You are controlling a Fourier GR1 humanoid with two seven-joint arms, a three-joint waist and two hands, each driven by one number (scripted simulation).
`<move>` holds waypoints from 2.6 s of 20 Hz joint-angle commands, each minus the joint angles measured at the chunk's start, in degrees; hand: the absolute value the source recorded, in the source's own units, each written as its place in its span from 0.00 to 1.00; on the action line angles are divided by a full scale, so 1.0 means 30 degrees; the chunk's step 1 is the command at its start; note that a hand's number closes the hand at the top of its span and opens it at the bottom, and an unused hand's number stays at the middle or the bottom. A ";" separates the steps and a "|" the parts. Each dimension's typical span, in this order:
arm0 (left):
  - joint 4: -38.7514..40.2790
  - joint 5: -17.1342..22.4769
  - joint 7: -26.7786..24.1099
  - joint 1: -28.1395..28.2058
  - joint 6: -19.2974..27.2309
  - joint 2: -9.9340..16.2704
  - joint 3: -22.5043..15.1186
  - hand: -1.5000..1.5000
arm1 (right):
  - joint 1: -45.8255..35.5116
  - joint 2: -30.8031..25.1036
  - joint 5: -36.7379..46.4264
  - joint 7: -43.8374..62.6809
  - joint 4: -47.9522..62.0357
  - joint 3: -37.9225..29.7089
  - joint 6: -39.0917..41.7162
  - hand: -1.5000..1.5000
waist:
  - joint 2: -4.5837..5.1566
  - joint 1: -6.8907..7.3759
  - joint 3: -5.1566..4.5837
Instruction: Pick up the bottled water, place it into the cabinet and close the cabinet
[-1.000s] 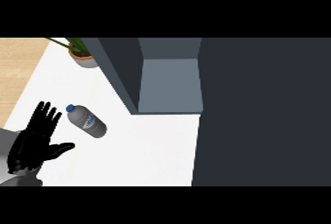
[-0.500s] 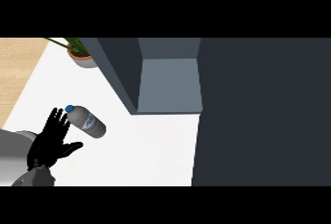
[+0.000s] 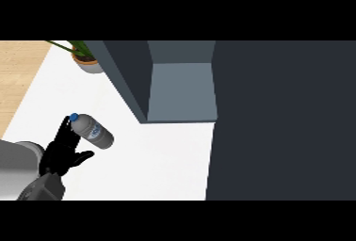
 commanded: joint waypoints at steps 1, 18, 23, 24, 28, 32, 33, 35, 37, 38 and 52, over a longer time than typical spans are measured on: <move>0.2028 -0.0213 -0.1038 -0.1035 -0.0088 -0.0082 -0.0109 0.00 | -0.1030 0.0011 -0.0406 0.0926 -0.0396 -0.0297 -0.0405 0.00 | 0.0005 0.0070 0.0000; 0.6387 0.0581 -0.2004 -0.3277 -0.3094 -0.0293 0.0875 0.00 | -0.0351 -0.0302 -0.0490 0.0596 -0.0196 0.0133 -0.0183 0.00 | 0.0124 -0.0353 -0.0040; 0.6245 0.0425 -0.2556 -0.3235 -0.3857 -0.1071 0.0541 0.00 | -0.1095 -0.0158 -0.0528 0.1215 -0.0033 0.0427 -0.0399 0.00 | 0.0105 -0.0238 -0.0034; 0.6346 0.0673 -0.2283 -0.3849 -0.3724 -0.0872 0.0814 0.00 | -0.1072 0.0570 0.0553 0.0558 0.0564 0.1543 -0.0820 0.00 | 0.0133 -0.0335 -0.0045; 0.5929 -0.0034 -0.3215 -0.3626 -0.3849 -0.1373 0.0068 0.00 | -0.2395 0.0738 0.0234 0.1454 0.0932 0.1061 -0.1295 0.00 | 0.0138 -0.0204 -0.0038; 0.5900 0.0226 -0.2600 -0.3779 -0.4658 -0.1159 0.0109 1.00 | -0.1931 -0.0072 -0.0859 0.0523 0.1445 -0.0360 -0.0385 0.00 | 0.0069 -0.0100 -0.0013; 0.5498 0.0054 -0.2867 -0.3958 -0.3698 -0.1764 -0.0139 1.00 | -0.0574 0.0187 -0.0435 -0.0204 0.1254 0.0537 -0.0420 0.00 | 0.0017 -0.0091 -0.0002; 0.5851 0.0025 -0.3378 -0.3132 -0.4951 -0.1437 -0.0117 1.00 | -0.1291 0.0155 0.0162 -0.0959 0.2406 0.0267 -0.0319 0.00 | 0.0070 -0.0137 -0.0015; 0.6182 0.0750 -0.1933 -0.4590 -0.4548 -0.0953 0.0545 1.00 | -0.2743 0.0658 0.0320 0.1117 0.1334 0.0754 -0.1425 0.00 | 0.0121 -0.0121 -0.0028; 0.6033 0.0247 -0.2916 -0.3996 -0.3934 -0.1854 0.0046 1.00 | -0.2430 0.0210 -0.0180 0.0870 0.1708 0.0127 -0.1031 0.00 | 0.0097 -0.0116 -0.0019; 0.2947 -0.0707 -0.6240 -0.0831 -0.5284 -0.0943 -0.1391 1.00 | -0.1397 0.0017 -0.0072 -0.0062 0.1756 0.0443 -0.1023 0.00 | -0.0041 0.0214 0.0013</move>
